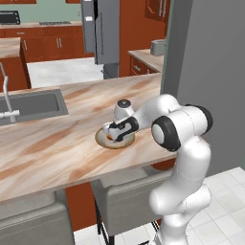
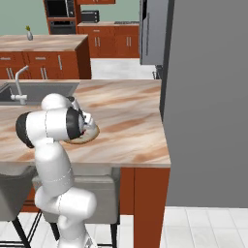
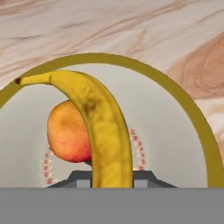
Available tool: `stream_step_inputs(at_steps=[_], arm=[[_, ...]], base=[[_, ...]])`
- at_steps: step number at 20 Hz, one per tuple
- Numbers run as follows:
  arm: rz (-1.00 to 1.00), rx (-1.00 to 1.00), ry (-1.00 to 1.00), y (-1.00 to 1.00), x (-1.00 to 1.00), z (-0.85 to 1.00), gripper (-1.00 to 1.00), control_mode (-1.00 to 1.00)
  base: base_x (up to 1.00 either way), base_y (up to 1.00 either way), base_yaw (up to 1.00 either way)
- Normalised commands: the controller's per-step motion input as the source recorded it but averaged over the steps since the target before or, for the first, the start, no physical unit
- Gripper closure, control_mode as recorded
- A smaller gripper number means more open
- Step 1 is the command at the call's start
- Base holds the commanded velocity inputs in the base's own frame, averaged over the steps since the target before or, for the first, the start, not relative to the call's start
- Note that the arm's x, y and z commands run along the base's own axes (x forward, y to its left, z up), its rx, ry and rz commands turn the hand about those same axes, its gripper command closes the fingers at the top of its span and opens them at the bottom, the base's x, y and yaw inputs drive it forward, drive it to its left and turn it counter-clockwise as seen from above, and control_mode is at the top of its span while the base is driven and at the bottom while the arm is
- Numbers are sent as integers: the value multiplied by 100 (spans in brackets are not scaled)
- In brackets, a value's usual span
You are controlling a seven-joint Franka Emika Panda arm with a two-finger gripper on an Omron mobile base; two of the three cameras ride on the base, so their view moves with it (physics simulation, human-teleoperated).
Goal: Retrieve the peach and banana from the fridge and place them into the bowl on the dining table.
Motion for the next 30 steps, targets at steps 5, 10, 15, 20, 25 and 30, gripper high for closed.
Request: stream_step_inputs(at_steps=[5, 10, 15, 20, 25, 30], arm=[[-2, 0, 3, 0, 22, -23, 100, -100], [0, 0, 0, 0, -44, -10, -100, -100], [-3, 0, 0, -2, -64, 0, -100, -100], [-7, 0, 0, -13, -26, 0, -100, -100], [-2, 0, 0, -4, 0, 76, -100, -100], [0, 0, -4, -8, -14, 100, -100, -100]], base=[[0, 0, 0], [0, 0, 0], [0, 0, 0], [0, 0, 0], [0, 0, 0], [0, 0, 0]])
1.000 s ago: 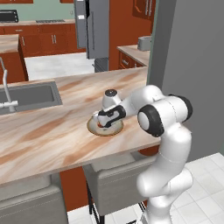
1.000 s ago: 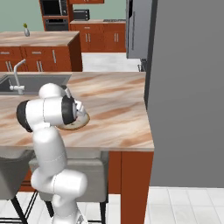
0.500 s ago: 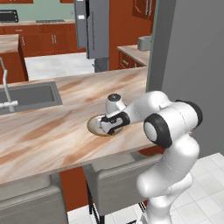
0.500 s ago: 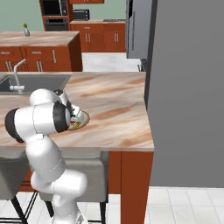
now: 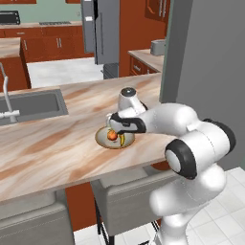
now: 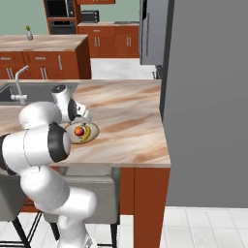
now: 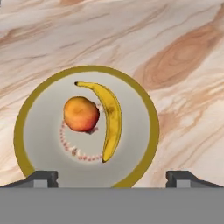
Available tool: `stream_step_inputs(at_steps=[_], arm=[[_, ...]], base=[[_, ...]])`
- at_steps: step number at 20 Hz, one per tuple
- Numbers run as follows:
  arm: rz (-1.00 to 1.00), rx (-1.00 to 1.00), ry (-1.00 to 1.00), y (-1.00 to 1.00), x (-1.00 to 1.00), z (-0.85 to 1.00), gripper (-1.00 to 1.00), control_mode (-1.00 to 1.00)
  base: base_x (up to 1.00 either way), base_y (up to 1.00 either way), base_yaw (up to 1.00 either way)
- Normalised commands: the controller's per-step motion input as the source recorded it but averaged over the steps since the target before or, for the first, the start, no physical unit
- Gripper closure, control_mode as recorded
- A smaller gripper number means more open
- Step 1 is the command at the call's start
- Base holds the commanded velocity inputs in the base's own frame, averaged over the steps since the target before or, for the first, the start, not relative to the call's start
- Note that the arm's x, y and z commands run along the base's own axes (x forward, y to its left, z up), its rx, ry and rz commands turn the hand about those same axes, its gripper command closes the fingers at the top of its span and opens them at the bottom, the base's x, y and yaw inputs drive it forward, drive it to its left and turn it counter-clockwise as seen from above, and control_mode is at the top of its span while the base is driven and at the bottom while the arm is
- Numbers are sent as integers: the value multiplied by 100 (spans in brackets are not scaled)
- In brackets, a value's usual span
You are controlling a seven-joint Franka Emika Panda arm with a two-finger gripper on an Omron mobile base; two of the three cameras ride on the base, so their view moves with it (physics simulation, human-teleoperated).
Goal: Retrieve the peach and banana from the fridge and place them into the bowl on the dining table.
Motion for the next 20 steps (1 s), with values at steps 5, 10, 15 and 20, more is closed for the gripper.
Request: stream_step_inputs(at_steps=[5, 10, 15, 20], arm=[[0, 0, -10, -36, -87, 100, -100, -100], [0, 2, -24, -60, -100, 95, -100, -100], [0, 3, -18, -55, -100, 80, -100, -100], [2, 0, -4, -33, -100, 54, -100, -100]], base=[[0, 0, 0], [0, 0, 0], [0, 0, 0], [0, 0, 0]])
